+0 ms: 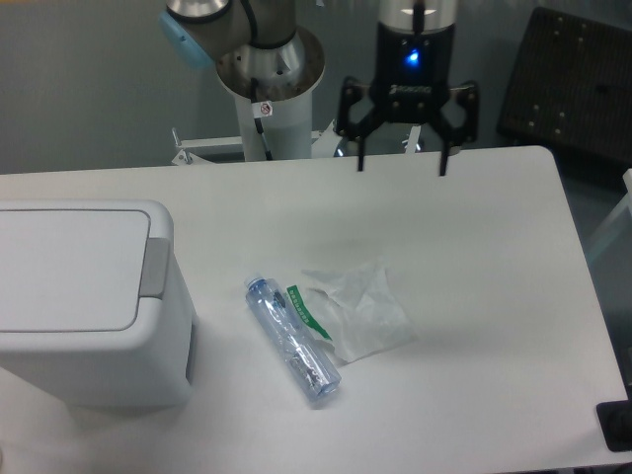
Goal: Open the trash can
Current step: 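Move the gripper over to the white trash can's lid edge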
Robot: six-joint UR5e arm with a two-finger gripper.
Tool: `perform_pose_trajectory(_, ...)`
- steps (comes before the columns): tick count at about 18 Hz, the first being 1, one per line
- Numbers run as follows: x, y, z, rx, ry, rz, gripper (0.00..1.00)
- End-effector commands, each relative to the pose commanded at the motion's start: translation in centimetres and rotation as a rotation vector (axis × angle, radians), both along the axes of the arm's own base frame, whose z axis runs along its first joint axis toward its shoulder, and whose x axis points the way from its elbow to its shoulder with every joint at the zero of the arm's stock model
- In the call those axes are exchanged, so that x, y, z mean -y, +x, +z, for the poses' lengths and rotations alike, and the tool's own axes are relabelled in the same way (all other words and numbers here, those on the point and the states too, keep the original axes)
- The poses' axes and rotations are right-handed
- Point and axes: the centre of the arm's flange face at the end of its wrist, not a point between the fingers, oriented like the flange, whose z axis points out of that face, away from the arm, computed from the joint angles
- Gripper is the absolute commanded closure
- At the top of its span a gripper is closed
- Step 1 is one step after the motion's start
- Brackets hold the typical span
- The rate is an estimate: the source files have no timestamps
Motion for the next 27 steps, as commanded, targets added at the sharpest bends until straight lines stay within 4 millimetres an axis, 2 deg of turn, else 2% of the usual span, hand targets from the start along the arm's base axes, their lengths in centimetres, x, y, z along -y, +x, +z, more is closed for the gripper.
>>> perform_pose_trajectory(3,-4.0,2.1,-0.7,0.029,0.052,0.044,0.00)
perform_pose_trajectory(10,-8.7,6.2,-2.2,0.056,0.071,-0.006,0.00)
perform_pose_trajectory(17,-10.9,8.8,-3.3,0.089,0.066,-0.026,0.00)
perform_pose_trajectory(24,-12.0,10.0,-4.8,0.104,0.046,-0.051,0.00)
perform_pose_trajectory(27,-12.3,9.9,-5.3,0.109,0.040,-0.052,0.00)
